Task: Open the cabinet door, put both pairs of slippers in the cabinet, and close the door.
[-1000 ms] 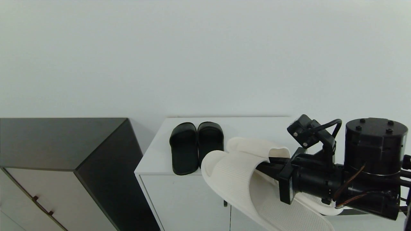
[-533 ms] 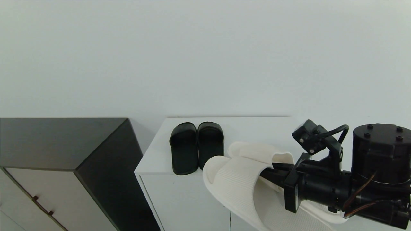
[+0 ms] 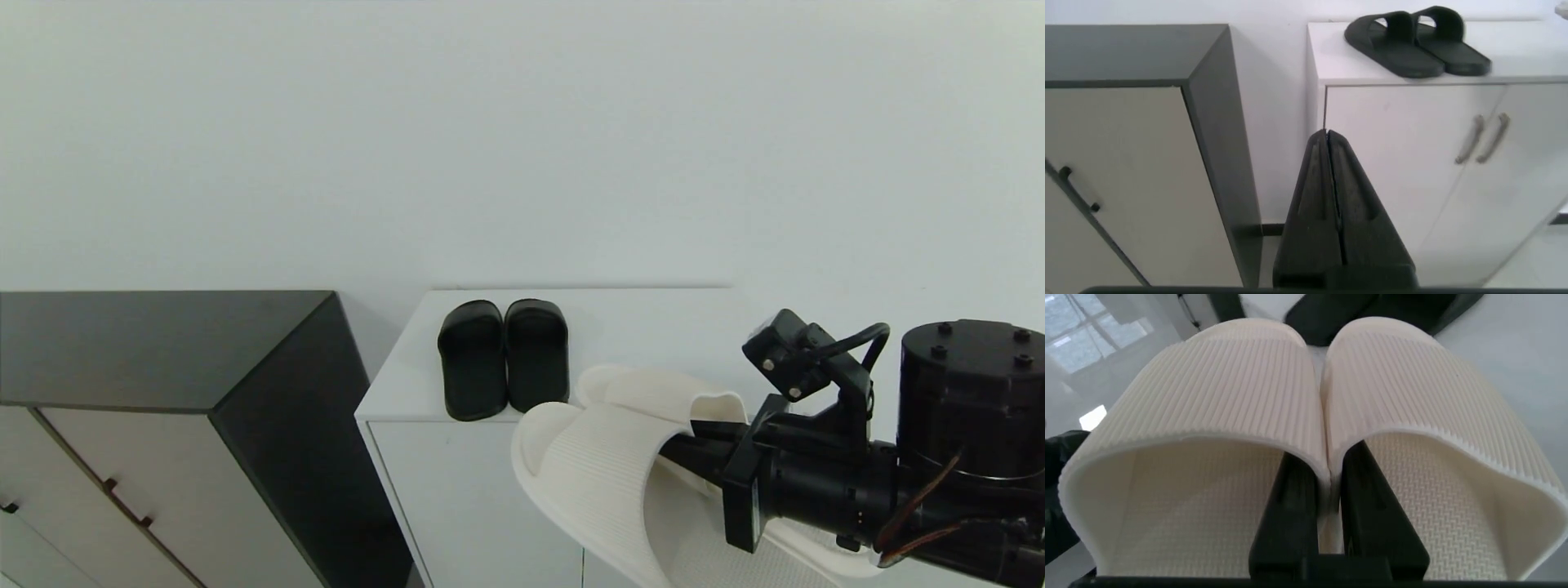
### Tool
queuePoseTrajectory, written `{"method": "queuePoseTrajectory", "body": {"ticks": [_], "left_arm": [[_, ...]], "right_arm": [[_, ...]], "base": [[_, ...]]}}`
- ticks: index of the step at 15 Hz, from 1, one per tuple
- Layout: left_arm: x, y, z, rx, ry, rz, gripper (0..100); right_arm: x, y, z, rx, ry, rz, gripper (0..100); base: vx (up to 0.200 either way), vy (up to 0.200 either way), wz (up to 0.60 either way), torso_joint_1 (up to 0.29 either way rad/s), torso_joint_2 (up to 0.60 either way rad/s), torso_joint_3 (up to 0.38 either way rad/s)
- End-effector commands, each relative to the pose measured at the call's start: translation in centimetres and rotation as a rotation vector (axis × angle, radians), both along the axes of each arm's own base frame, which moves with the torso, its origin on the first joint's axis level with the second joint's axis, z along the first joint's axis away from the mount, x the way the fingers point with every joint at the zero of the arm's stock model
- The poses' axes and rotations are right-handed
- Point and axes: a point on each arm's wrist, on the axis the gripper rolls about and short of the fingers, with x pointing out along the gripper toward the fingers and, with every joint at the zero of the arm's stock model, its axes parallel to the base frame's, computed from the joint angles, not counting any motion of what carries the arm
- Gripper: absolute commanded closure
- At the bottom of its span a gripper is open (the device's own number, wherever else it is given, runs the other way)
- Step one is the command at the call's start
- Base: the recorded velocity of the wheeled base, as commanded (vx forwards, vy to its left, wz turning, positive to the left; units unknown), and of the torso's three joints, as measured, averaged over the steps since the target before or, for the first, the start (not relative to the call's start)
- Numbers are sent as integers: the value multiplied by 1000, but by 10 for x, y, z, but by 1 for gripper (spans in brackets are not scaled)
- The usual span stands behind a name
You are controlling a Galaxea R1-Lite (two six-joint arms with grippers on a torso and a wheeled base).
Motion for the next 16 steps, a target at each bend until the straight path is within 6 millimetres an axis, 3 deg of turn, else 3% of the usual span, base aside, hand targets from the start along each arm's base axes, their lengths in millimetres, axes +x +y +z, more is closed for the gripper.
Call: {"method": "queuePoseTrajectory", "body": {"ticks": [1, 4, 10, 13, 16], "left_arm": [[0, 0, 0, -1, 1, 0, 100], [0, 0, 0, -2, 1, 0, 100], [0, 0, 0, -2, 1, 0, 100], [0, 0, 0, -2, 1, 0, 100], [0, 0, 0, -2, 1, 0, 100]], "right_arm": [[0, 0, -2, -7, 6, 1, 100], [3, 2, -7, 3, 46, -8, 100], [-1, -3, -10, 6, 58, 35, 100], [-1, -4, -11, 4, 60, 36, 100], [-1, -4, -11, 1, 61, 35, 100]], "base": [[-200, 0, 0, -17, -2, 2], [-200, 0, 0, -1, 1, -1], [0, 0, 0, 0, 0, 0], [0, -200, 0, -2, 4, 2], [0, 0, 0, 0, 0, 0]]}}
